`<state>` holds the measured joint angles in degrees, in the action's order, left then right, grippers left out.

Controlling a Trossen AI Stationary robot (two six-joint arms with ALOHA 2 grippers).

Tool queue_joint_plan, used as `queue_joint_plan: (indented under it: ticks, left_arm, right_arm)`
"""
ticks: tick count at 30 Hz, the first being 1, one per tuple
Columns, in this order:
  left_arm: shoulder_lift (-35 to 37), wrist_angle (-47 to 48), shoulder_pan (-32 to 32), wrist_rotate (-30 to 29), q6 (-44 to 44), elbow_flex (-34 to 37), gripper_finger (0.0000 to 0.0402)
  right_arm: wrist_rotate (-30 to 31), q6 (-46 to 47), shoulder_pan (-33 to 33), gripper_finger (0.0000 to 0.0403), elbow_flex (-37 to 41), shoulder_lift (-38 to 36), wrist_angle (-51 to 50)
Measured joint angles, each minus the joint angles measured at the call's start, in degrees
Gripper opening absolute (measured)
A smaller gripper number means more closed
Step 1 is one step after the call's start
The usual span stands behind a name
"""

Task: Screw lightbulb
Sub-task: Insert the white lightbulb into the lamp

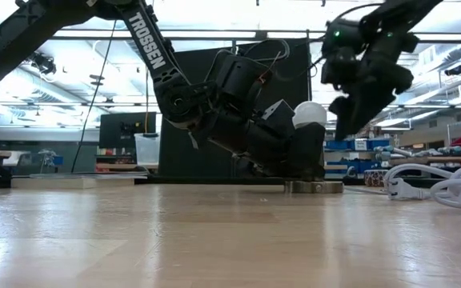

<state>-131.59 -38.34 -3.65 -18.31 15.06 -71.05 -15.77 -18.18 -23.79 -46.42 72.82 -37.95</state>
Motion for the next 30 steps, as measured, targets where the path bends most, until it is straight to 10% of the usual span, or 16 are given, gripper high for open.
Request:
queue_joint_plan:
  ticks: [16,30]
  left_arm:
    - [0.0,-0.3,0.3,0.9,-1.4,0.0,0.0178]
    - [0.0,-0.2,0.3,0.9,-1.8,-0.1,0.0178]
  right_arm:
    - [3.0,-16.1,4.3,0.0339,-26.5,21.1,-18.9]
    - [5.2,-16.4,6.8,0.0326,-30.0,24.7,-25.4]
